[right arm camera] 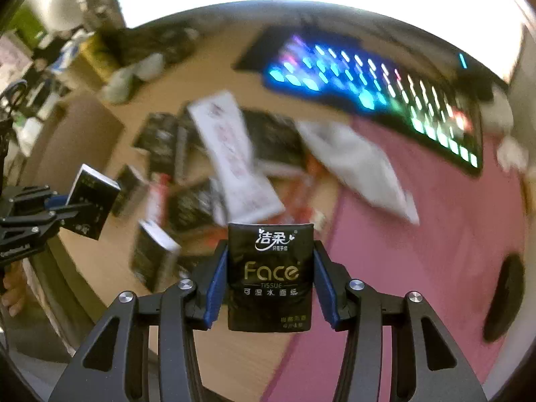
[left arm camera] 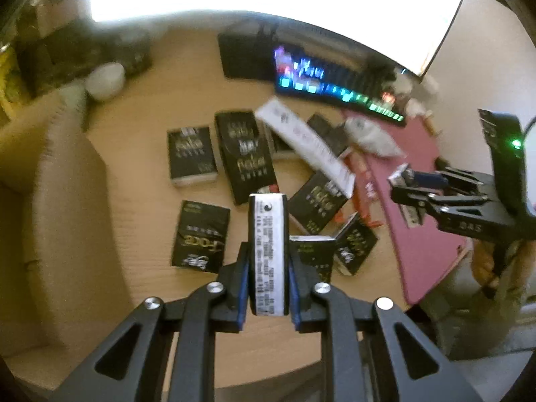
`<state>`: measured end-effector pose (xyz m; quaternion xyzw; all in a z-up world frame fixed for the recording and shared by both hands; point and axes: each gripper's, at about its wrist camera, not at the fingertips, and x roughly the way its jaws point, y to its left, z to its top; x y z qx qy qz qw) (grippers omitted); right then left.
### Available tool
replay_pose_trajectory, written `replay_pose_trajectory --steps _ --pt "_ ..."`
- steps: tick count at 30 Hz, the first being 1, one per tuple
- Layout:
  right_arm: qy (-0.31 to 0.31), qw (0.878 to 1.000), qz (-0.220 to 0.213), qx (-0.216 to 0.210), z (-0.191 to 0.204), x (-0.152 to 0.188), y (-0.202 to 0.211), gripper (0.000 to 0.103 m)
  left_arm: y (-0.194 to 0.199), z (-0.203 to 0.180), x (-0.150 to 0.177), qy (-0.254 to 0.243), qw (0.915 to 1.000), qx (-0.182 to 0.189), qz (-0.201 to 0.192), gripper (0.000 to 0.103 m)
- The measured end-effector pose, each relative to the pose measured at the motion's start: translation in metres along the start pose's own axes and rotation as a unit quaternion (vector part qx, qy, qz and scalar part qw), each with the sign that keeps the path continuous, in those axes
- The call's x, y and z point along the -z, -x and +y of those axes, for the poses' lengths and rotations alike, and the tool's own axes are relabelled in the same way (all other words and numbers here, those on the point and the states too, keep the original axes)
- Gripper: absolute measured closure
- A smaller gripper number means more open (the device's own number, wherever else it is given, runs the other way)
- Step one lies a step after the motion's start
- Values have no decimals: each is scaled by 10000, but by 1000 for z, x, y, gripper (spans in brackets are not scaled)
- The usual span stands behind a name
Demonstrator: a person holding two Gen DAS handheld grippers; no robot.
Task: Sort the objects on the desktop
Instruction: 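Carry both tissue packs over the cardboard box and open both grippers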
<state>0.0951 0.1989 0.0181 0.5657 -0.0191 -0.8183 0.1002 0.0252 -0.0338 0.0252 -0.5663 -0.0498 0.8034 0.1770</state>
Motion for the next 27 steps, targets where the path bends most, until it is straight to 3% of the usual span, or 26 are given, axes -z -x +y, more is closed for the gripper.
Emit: replay_pose_trajectory --steps 4,11,14,20,27 --pt "423 9982 -194 -374 42 -29 16 55 51 18 2 111 9989 -61 -447 83" --pt "1690 9751 -492 -1352 189 -88 32 55 124 81 17 818 9856 -982 -1104 83" --pt "2079 9628 -647 -1598 247 -103 33 55 121 114 29 1187 9792 -1306 -1003 83" --pt "2555 9522 -239 -1657 335 -110 -11 55 102 149 46 1542 9756 -1381 -730 83" --pt "2675 9547 94 -1302 340 -101 -43 55 83 158 61 1617 9765 -1321 -539 83"
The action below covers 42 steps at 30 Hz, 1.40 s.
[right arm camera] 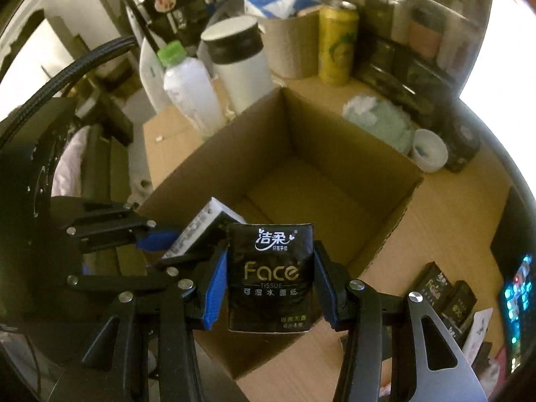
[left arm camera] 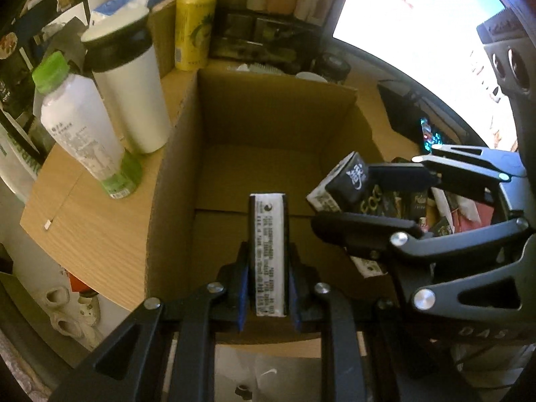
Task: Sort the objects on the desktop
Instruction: 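Carry both tissue packs over the cardboard box and open both grippers, then move both open grippers back over the tissue packs on the desk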
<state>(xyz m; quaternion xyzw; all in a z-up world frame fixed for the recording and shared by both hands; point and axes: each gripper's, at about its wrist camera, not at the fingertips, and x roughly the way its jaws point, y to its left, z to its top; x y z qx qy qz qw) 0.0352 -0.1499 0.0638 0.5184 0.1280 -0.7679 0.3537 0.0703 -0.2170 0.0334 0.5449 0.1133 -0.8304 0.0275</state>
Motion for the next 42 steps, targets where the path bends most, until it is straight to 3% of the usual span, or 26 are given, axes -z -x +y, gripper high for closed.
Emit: replay_pose_trajectory --steps 7,9,11,13,21,30,33,37,42 --pt "-134 9998 136 31 -5 0 -11 54 -1 5 0 45 10000 58 -12 82" --pt "-200 9997 167 22 -8 1 -12 54 -1 4 0 42 10000 51 -10 77" --pt "-221 9996 164 -3 -8 1 -12 54 1 1 0 -5 10000 -34 -75 60" --pt "-268 9995 132 -51 -10 2 -8 54 5 0 -1 -15 9999 -27 -136 55" --pt "-534 9980 -308 -129 -32 15 36 54 24 -26 -12 -248 9991 94 -344 54" --pt "-517 9974 -181 -468 -35 14 25 53 34 -30 -8 -177 9990 -62 -407 54" --pt "-515 9978 -352 -215 -42 24 46 53 39 -41 -7 -312 9985 24 -445 54" --pt "-728 9960 -498 125 -66 53 76 53 38 -86 -7 -820 9950 389 -413 54" --pt "-1482 9844 -302 901 -120 123 88 53 11 -149 0 -1427 9865 791 -112 54"
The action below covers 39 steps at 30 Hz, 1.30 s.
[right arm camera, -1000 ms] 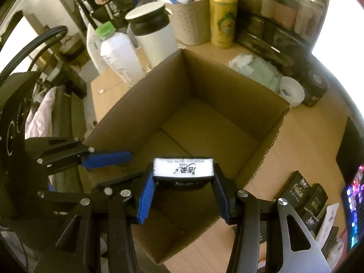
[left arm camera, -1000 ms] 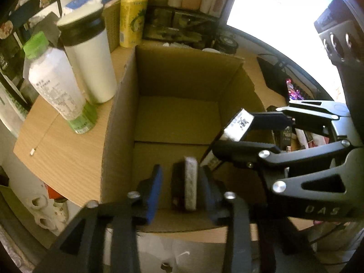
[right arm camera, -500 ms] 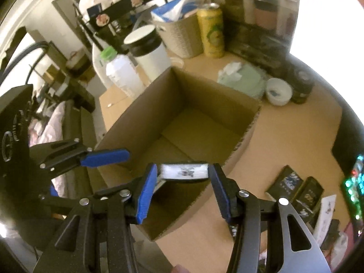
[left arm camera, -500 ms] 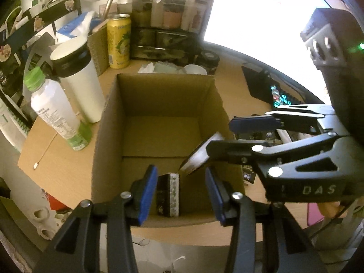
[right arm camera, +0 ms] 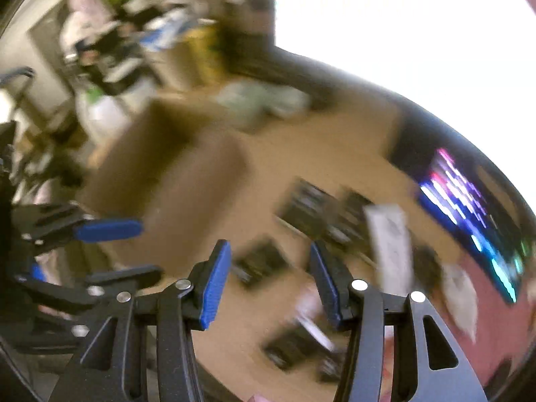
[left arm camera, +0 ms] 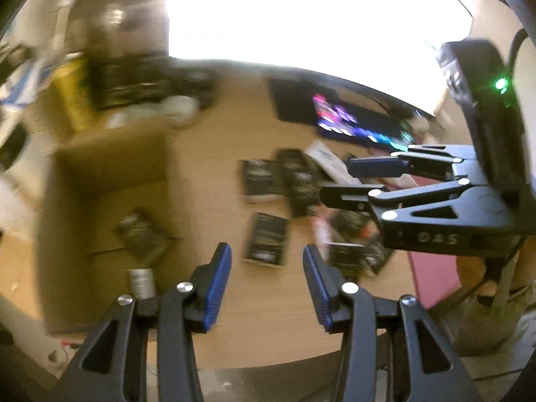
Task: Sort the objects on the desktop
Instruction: 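Move both open grippers back over the tissue packs on the desk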
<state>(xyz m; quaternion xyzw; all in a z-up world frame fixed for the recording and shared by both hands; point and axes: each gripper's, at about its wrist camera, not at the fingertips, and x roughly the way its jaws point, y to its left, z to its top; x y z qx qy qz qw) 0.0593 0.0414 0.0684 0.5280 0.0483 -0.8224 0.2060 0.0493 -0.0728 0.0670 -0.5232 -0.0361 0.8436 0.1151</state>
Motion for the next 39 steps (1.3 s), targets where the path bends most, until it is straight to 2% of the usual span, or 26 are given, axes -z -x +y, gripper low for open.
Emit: replay_pose_trajectory --steps 4,7,13,15,17,19,25,26,27,32,39 --pt "-662 9965 388 319 -58 56 -14 53 -48 -37 10 -332 9976 280 530 54" --pt "-1051 9915 587 490 -90 91 -19 53 -72 -52 22 -349 9952 422 810 54" --pt "-1534 9843 754 445 -122 136 -24 53 -110 -78 32 -424 9901 513 1238 54" --pt "-1547 9839 790 410 -124 141 -26 53 -116 -84 32 -468 9890 532 1301 53" --pt "-1549 9842 778 357 -125 143 -26 53 -121 -90 33 -513 9884 511 1338 46" --pt "-1568 9844 744 283 -127 142 -27 53 -125 -92 31 -512 9883 477 1357 45" --pt "-1559 9851 708 161 -121 133 -36 52 -135 -85 30 -337 9879 433 1450 45" --pt "-1528 9856 711 151 -119 130 -37 52 -135 -84 30 -333 9878 410 1463 50" --pt "-1489 9862 712 153 -115 128 -38 52 -134 -82 31 -330 9879 373 1470 51" --pt "-1304 9886 707 251 -102 120 -42 52 -127 -71 37 -304 9885 217 1468 51" --pt "-1087 9906 794 225 -91 132 -34 53 -113 -49 49 -73 9888 164 1480 51"
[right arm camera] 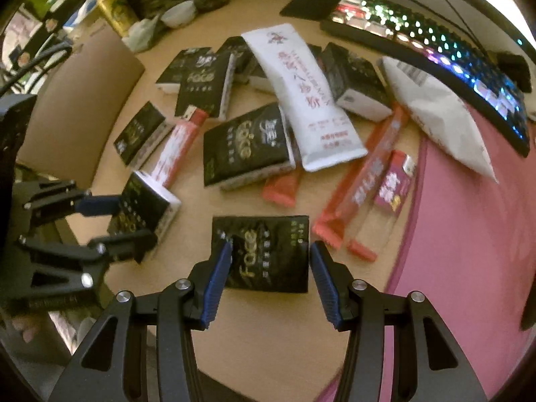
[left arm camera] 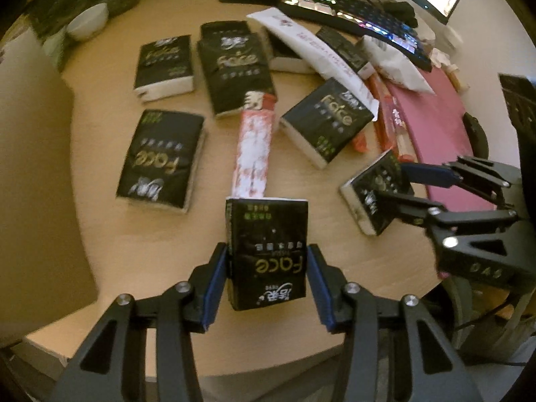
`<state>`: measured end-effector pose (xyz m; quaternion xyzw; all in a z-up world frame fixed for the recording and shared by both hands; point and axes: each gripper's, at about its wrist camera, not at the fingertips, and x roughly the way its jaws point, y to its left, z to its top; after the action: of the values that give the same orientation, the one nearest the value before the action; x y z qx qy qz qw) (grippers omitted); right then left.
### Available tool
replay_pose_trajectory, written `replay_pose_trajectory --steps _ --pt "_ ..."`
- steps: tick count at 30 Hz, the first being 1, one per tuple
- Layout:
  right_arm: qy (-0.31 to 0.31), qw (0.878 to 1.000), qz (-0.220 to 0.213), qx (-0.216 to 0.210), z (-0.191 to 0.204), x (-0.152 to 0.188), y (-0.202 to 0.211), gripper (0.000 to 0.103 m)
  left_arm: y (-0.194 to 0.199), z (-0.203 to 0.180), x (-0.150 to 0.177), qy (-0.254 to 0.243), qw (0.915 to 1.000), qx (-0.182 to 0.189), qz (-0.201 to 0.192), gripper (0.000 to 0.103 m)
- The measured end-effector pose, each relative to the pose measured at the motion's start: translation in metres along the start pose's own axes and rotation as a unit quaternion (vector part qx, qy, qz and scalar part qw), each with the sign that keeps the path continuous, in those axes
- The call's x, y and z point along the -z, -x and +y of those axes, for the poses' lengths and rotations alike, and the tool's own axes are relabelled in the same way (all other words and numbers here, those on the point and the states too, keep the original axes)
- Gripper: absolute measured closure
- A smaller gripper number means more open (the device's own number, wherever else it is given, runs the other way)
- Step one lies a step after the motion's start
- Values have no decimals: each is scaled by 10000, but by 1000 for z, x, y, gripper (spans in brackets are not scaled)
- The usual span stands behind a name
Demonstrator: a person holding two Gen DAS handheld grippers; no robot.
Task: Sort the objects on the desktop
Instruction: 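Move both open grippers back over the tissue packs on the desk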
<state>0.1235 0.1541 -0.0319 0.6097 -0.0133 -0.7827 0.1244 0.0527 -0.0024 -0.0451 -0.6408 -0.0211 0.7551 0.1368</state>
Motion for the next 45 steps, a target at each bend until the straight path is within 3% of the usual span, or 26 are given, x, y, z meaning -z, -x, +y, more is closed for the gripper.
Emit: replay_pose_trajectory --steps 5,8,12,16,22,31,38,45 --pt "-291 9992 -107 267 -21 17 20 52 19 -10 -8 -97 9995 -11 -291 51" --pt "-334 9988 -14 363 -31 32 22 53 21 -31 -25 -415 9983 -34 -405 51" --pt "-374 9987 98 325 -34 39 13 53 -7 -53 -48 -730 9971 -117 -203 51" --pt "-346 9987 101 349 -34 41 11 52 -23 -57 -59 -716 9972 -175 -91 51" --pt "-412 9987 6 304 -43 32 8 52 -23 -63 -56 -853 9961 -202 -49 51" --pt "-584 9977 -115 327 -61 29 17 52 -22 -90 -36 -1181 9926 261 117 51" --pt "-784 9962 -372 -8 -57 25 32 52 14 -56 -21 -705 9970 99 -301 51" --pt "-862 9959 -253 -131 -32 10 8 50 25 -1 0 -134 9992 -123 -353 51"
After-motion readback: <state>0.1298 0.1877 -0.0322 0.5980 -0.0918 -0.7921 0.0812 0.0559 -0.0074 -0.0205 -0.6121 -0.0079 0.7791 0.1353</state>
